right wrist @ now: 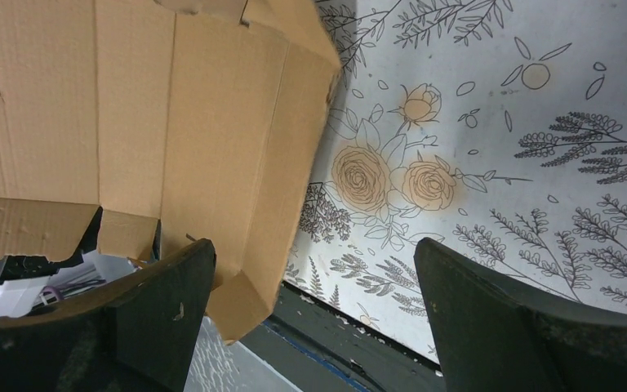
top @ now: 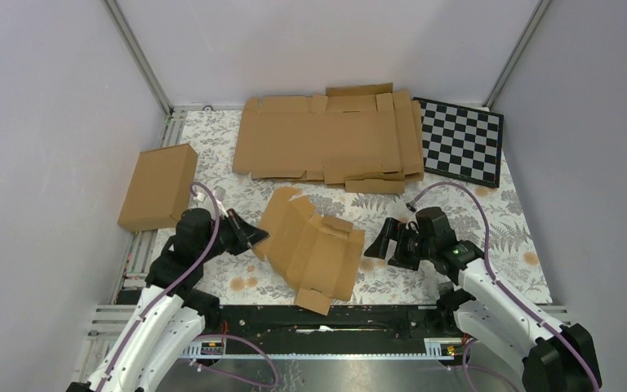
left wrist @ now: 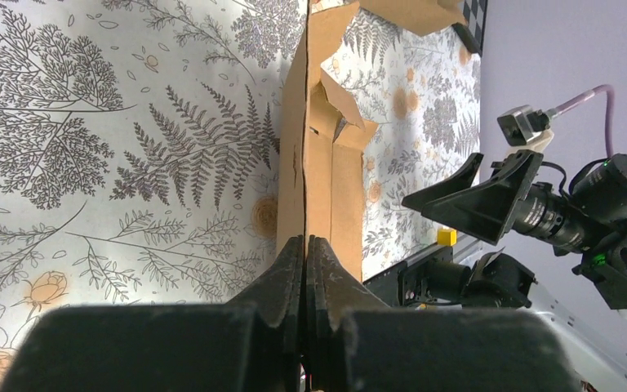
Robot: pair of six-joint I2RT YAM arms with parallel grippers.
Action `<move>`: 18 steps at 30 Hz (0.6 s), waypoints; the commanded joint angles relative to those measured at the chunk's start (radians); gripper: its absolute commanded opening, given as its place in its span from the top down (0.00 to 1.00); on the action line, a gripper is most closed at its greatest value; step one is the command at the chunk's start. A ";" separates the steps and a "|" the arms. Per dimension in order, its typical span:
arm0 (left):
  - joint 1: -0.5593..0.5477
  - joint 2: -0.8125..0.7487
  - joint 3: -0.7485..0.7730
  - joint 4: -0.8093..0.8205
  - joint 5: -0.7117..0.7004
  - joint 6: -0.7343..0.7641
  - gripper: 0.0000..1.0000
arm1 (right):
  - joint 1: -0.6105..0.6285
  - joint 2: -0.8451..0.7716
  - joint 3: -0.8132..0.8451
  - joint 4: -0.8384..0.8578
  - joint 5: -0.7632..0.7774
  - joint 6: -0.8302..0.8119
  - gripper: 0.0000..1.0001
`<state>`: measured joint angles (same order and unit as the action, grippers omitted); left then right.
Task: Fold the paper box
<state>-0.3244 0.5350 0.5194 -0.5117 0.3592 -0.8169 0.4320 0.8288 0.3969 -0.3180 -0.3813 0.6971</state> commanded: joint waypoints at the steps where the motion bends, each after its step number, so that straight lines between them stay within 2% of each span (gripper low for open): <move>1: -0.039 -0.045 -0.019 0.140 -0.127 -0.094 1.00 | 0.008 -0.020 -0.007 -0.013 -0.031 0.031 0.01; 8: -0.066 0.027 -0.035 0.201 -0.100 -0.075 1.00 | 0.024 -0.005 -0.078 0.099 -0.075 0.102 0.03; 12: -0.067 0.037 -0.025 0.203 -0.114 -0.055 1.00 | 0.060 0.045 -0.079 0.172 -0.018 0.130 0.06; 18: -0.070 0.100 -0.017 0.231 -0.070 -0.036 1.00 | 0.145 0.190 -0.069 0.307 0.038 0.180 0.18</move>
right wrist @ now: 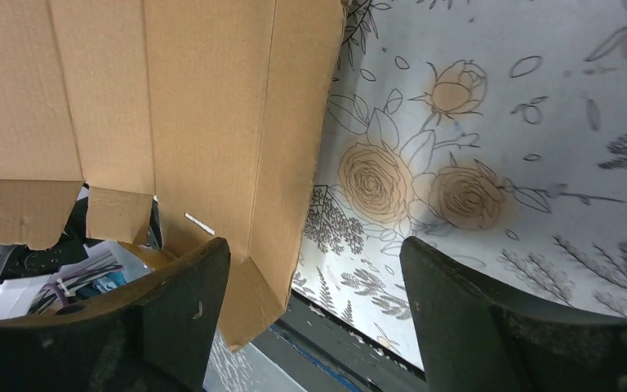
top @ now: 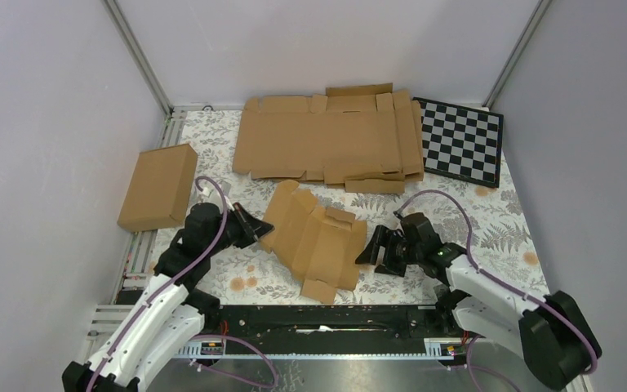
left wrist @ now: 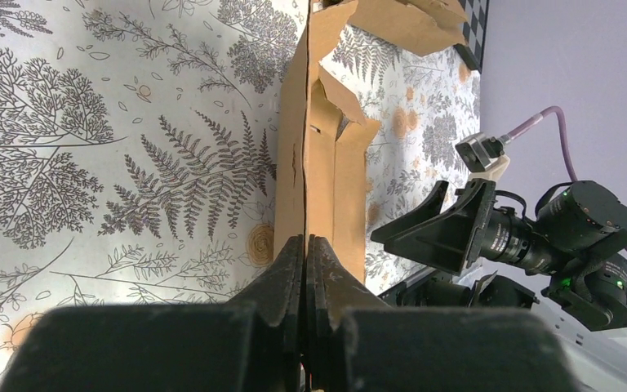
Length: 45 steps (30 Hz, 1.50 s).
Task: Fold the paper box
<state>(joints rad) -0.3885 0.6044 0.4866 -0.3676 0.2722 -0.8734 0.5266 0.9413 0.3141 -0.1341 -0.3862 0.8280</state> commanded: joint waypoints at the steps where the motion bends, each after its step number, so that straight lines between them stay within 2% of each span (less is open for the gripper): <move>1: -0.007 0.037 0.013 0.094 0.027 0.023 1.00 | 0.060 0.104 0.024 0.161 0.046 0.051 0.20; 4: -0.009 0.048 0.010 0.095 0.044 0.038 1.00 | 0.077 0.173 0.046 0.212 0.049 0.064 0.25; 8: -0.010 0.069 0.015 0.095 0.074 0.062 1.00 | 0.079 0.224 0.080 0.237 0.060 0.060 0.43; 13: -0.010 0.122 0.020 0.098 0.124 0.095 0.98 | 0.078 0.293 0.151 0.199 0.067 0.007 0.77; 15: -0.010 0.134 0.018 0.098 0.140 0.108 0.90 | 0.078 0.324 0.213 0.076 0.093 -0.072 0.91; 17: -0.010 0.139 0.006 0.101 0.142 0.112 0.59 | 0.078 0.333 0.258 -0.022 0.133 -0.155 1.00; 18: -0.010 0.143 -0.004 0.106 0.138 0.113 0.46 | 0.078 0.326 0.267 -0.053 0.153 -0.186 1.00; 19: -0.010 0.147 -0.015 0.114 0.133 0.114 0.38 | 0.079 0.313 0.267 -0.073 0.166 -0.212 1.00; 21: -0.009 0.160 -0.043 0.150 0.126 0.108 0.31 | 0.078 0.269 0.258 -0.090 0.172 -0.252 1.00; 29: -0.009 0.280 -0.112 0.344 0.188 0.063 0.31 | 0.078 0.191 0.254 -0.153 0.215 -0.292 0.93; 36: -0.010 0.350 -0.134 0.374 0.236 0.068 0.44 | 0.079 0.239 0.273 -0.154 0.197 -0.321 0.89; 39: -0.010 0.353 -0.161 0.427 0.262 0.044 0.56 | 0.079 0.254 0.288 -0.154 0.186 -0.333 0.76; 42: -0.011 0.347 -0.158 0.461 0.293 0.033 0.69 | 0.078 0.260 0.300 -0.154 0.160 -0.346 0.57; 45: -0.012 0.349 -0.140 0.461 0.295 0.038 0.81 | 0.079 0.258 0.308 -0.154 0.142 -0.352 0.50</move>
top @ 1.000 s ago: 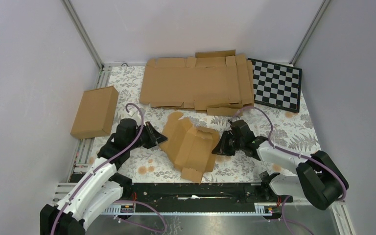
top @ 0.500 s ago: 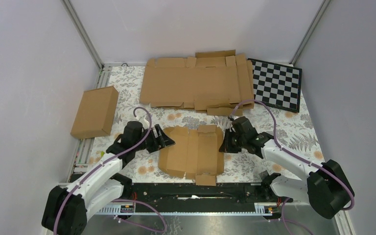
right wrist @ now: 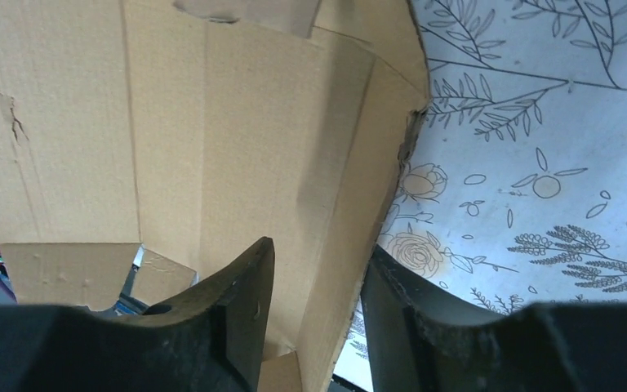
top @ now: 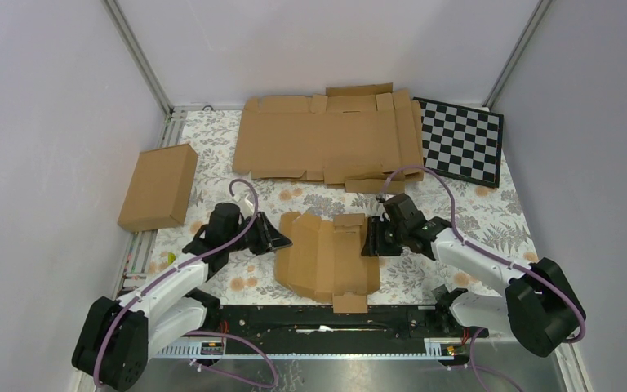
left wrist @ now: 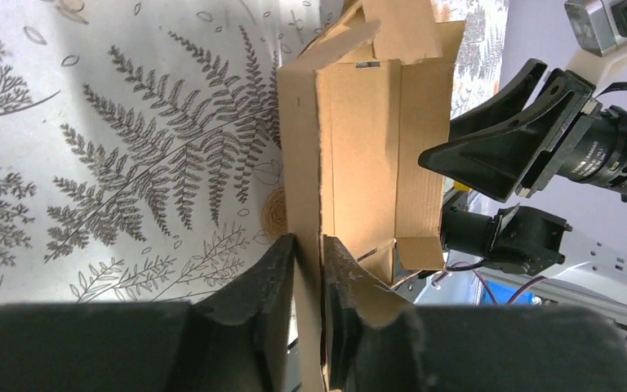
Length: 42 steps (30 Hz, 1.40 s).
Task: Fold the paper box
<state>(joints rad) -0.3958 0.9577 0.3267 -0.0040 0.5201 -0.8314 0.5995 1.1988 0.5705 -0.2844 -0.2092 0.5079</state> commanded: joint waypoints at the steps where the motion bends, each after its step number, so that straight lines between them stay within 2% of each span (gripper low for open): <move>1: -0.005 0.000 0.027 0.098 0.050 -0.002 0.86 | 0.005 0.002 0.054 -0.003 -0.042 -0.033 0.50; 3: -0.009 0.009 0.038 0.098 0.054 0.000 0.95 | 0.006 0.002 0.058 -0.004 -0.059 -0.035 0.49; 5: -0.019 0.017 0.052 0.101 0.058 -0.002 1.00 | 0.006 0.004 0.061 -0.002 -0.083 -0.035 0.48; 13: -0.064 -0.002 0.084 0.241 0.107 -0.096 1.00 | 0.006 0.022 0.088 -0.003 -0.125 -0.052 0.41; 20: -0.076 -0.092 0.092 0.258 0.075 -0.067 1.00 | 0.006 0.005 0.119 -0.003 -0.078 -0.054 0.36; 24: -0.090 -0.150 0.053 0.391 0.068 -0.074 1.00 | 0.006 -0.008 0.130 -0.003 -0.102 -0.081 0.26; 27: -0.140 -0.176 0.043 0.419 0.027 -0.004 1.00 | 0.006 -0.019 0.130 -0.002 -0.104 -0.106 0.21; 29: -0.175 -0.176 0.044 0.419 -0.017 0.049 1.00 | 0.006 -0.031 0.129 -0.001 -0.082 -0.112 0.15; 34: -0.221 -0.141 0.031 0.477 -0.069 0.081 1.00 | 0.020 -0.092 0.103 0.044 0.005 -0.137 0.12; 42: -0.240 -0.122 0.017 0.498 -0.112 0.089 1.00 | 0.168 -0.111 -0.025 0.100 0.249 -0.090 0.11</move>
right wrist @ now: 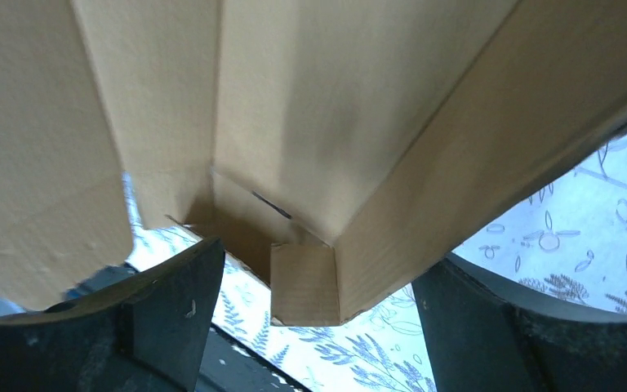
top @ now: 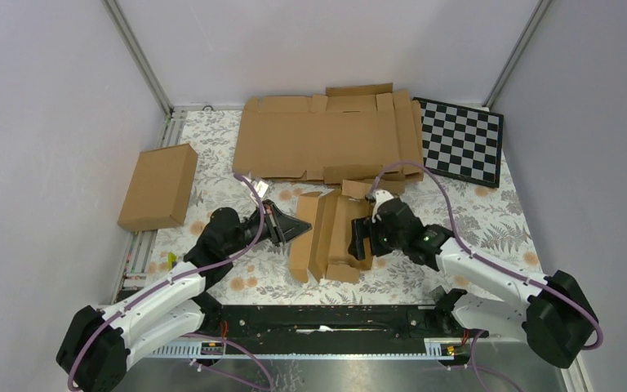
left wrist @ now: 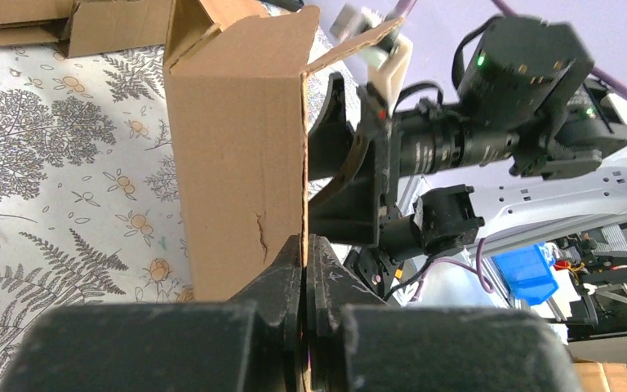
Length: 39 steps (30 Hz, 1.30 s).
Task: Fold the paper box
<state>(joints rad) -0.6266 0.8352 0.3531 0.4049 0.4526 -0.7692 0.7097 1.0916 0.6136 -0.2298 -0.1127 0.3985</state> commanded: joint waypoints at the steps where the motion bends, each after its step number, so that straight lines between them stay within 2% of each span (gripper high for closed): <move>1: -0.011 -0.001 -0.012 0.089 -0.048 0.025 1.00 | 0.072 -0.001 -0.081 0.055 0.176 0.030 0.10; 6: -0.019 -0.007 -0.014 0.084 -0.061 0.017 1.00 | 0.186 0.058 -0.079 0.060 0.315 0.056 0.01; 18: -0.019 -0.050 -0.009 0.023 -0.101 0.026 1.00 | 0.252 -0.015 -0.124 0.104 0.213 0.048 0.00; 27: -0.019 -0.056 -0.035 0.069 -0.116 -0.006 1.00 | 0.437 0.080 -0.104 0.101 0.418 0.056 0.01; 31: -0.020 -0.041 -0.048 0.106 -0.101 -0.019 1.00 | 0.442 0.119 -0.082 0.075 0.489 0.075 0.01; 39: -0.034 0.025 -0.026 0.153 -0.047 0.005 1.00 | 0.441 0.093 -0.032 0.114 0.545 0.078 0.01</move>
<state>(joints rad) -0.6479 0.8402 0.3027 0.4587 0.3737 -0.7822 1.1454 1.2026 0.5083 -0.1474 0.3492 0.4667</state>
